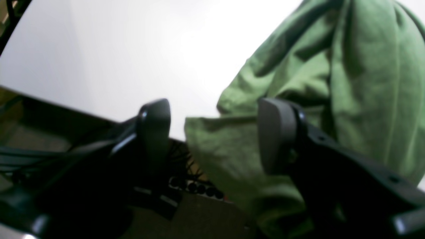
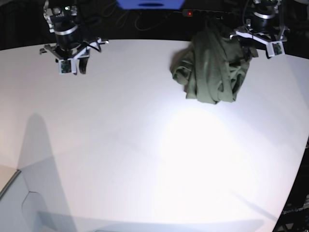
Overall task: Layout the t-shirt on the table in an organized manner, then fold the t-shirt properly
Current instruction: 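Move the right gripper toward the crumpled green t-shirt and grasp it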
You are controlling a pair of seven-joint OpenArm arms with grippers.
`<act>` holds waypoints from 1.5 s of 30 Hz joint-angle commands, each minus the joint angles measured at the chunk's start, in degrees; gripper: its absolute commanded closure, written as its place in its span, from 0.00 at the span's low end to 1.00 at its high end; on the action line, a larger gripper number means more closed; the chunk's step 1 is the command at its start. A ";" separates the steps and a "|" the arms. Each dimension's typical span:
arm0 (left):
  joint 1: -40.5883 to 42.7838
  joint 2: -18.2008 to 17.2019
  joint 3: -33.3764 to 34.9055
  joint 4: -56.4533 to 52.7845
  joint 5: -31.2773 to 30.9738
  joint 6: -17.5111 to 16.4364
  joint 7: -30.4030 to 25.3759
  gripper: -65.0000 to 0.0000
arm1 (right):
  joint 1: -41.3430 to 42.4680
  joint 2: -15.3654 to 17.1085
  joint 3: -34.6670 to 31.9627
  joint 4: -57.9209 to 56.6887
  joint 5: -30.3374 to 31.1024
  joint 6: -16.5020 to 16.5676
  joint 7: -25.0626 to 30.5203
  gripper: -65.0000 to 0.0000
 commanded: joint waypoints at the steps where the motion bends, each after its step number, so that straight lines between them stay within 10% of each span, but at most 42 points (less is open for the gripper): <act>1: -0.38 -0.27 -0.30 0.84 -0.01 0.07 -0.54 0.37 | -0.21 0.27 0.14 0.89 0.01 0.17 1.11 0.78; 20: -6.53 -0.80 -0.13 -8.74 -0.01 -0.10 5.44 0.37 | -0.21 0.27 0.23 0.89 0.01 0.17 0.94 0.78; 24: -6.80 -0.71 0.22 -10.67 -0.01 -0.10 5.44 0.55 | -0.21 0.18 -0.65 0.89 0.01 0.17 0.94 0.78; 30: -8.38 -0.36 -0.04 -11.55 -0.01 -0.10 5.44 1.00 | -0.21 0.36 -10.06 0.89 0.01 0.17 0.94 0.78; 45: -8.38 -0.27 -0.13 -10.76 -0.01 -0.10 5.44 1.00 | 18.42 0.09 -39.42 -4.47 0.01 0.17 -15.77 0.76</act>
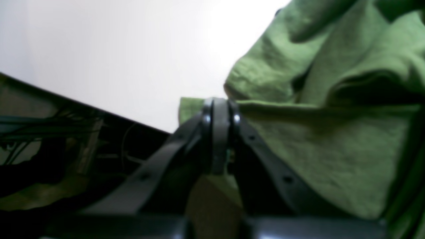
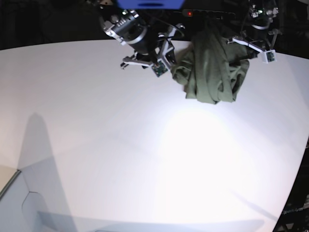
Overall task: Layout the t-shirt on the table in an organized manner, then fold the t-shirt properly
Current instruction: 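Move the right gripper toward the crumpled green t-shirt and grasp it, then lift the t-shirt with the right gripper and drag it across the table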
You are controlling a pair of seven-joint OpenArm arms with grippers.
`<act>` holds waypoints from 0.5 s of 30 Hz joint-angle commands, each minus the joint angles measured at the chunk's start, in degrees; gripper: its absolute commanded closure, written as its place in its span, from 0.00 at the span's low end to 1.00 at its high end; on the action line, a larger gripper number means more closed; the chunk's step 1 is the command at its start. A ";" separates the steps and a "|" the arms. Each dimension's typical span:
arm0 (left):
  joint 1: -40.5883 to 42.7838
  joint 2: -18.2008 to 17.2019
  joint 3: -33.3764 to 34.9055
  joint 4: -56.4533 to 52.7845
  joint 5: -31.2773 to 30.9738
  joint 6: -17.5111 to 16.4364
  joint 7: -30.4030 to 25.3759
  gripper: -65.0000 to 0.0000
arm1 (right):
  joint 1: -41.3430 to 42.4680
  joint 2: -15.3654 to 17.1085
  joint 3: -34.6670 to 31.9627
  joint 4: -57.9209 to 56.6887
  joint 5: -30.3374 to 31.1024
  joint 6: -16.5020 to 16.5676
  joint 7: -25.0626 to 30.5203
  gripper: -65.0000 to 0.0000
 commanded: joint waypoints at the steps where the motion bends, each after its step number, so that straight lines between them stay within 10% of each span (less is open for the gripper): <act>1: 0.23 -0.27 -0.24 1.13 0.04 0.09 -1.14 1.00 | 0.66 -0.24 -1.24 0.11 0.25 0.14 0.89 0.73; 8: 0.50 -0.27 -0.33 1.13 0.04 0.18 -1.14 1.00 | 3.82 -0.94 -3.26 -2.00 0.25 0.14 1.06 0.40; 15: 0.58 -0.18 -0.33 1.13 0.04 0.18 -1.14 1.00 | 6.02 -1.03 -3.35 -3.40 0.34 0.14 1.15 0.37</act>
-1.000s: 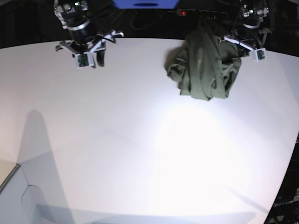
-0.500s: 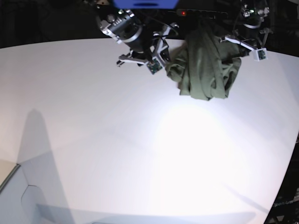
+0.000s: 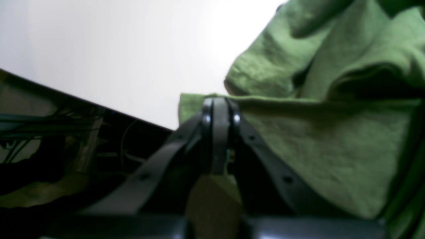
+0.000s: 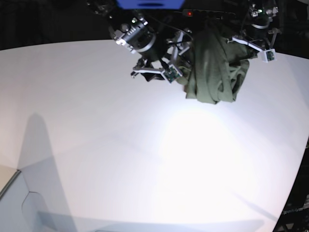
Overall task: Layout the t-shirt on the table in an organized manner, then fold the t-shirt properly
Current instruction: 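Lift the t-shirt with the right gripper and drag it across the table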
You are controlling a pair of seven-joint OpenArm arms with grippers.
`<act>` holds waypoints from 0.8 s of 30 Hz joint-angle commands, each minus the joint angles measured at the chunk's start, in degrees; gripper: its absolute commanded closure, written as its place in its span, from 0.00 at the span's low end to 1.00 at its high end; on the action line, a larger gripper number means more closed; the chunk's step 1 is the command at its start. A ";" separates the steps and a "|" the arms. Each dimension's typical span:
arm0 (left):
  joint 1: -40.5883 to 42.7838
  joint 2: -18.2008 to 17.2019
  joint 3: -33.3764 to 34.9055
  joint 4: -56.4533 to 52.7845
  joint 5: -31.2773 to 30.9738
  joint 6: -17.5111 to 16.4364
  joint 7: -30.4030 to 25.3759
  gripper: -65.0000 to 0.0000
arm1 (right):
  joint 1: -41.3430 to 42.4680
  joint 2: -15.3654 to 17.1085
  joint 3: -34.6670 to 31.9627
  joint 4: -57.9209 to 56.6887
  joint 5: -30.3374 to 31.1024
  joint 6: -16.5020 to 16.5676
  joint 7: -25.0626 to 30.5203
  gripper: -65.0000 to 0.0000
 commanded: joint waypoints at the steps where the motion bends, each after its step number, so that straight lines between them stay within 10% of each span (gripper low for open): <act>1: 0.39 -0.33 -0.30 1.13 -0.09 0.18 -1.30 1.00 | 0.54 -0.35 -0.12 0.16 0.12 0.17 0.80 0.37; 15: 0.12 -0.33 -0.30 1.22 -0.09 0.45 -1.30 1.00 | 2.91 -2.72 -0.20 -8.55 0.12 0.17 2.82 0.42; 24: -0.14 -0.33 -0.57 1.31 -0.09 0.62 -1.74 1.00 | 5.64 -2.72 0.15 -11.18 0.12 0.17 2.47 1.00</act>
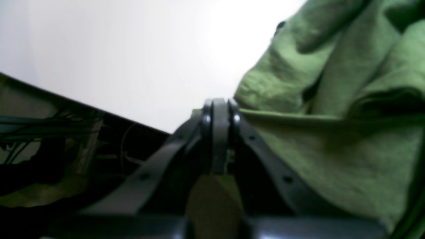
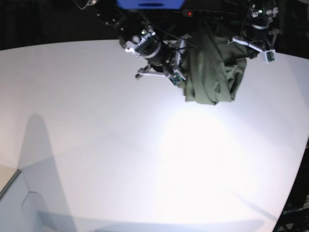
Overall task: Layout the t-shirt on the table in an organized manner, then fold the t-shirt properly
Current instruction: 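Lift the t-shirt with the right gripper and drag it across the table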
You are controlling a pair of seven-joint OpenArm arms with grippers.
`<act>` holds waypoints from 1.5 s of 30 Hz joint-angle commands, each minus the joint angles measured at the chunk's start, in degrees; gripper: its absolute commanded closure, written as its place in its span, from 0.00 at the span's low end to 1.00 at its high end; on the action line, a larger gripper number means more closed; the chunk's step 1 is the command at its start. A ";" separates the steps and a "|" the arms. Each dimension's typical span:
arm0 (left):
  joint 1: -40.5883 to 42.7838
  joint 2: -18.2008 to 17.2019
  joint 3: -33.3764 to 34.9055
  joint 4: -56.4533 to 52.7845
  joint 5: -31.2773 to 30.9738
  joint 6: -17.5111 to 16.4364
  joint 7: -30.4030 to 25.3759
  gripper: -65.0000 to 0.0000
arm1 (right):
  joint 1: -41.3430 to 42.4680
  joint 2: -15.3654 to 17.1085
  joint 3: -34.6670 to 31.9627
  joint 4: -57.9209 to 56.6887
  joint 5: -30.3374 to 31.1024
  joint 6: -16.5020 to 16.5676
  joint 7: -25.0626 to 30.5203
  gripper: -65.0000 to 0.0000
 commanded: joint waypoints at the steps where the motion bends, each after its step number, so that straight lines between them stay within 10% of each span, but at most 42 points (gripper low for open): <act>1: -0.49 -0.36 -1.51 2.16 -0.05 0.42 -1.39 1.00 | 0.98 -0.27 0.28 1.36 -0.10 0.17 1.05 1.00; 14: -7.35 4.22 -17.95 13.42 -0.05 -0.01 7.05 1.00 | 7.14 0.43 8.10 11.47 -0.10 0.17 0.79 1.00; 33: -2.51 5.53 -23.05 14.30 -0.05 -0.10 8.11 1.00 | 45.47 -0.71 23.22 11.30 7.46 0.25 -2.47 1.00; 45: -2.87 5.45 -29.03 14.73 -0.05 -0.10 8.02 1.00 | 53.64 -2.65 15.58 6.46 8.52 0.25 0.44 1.00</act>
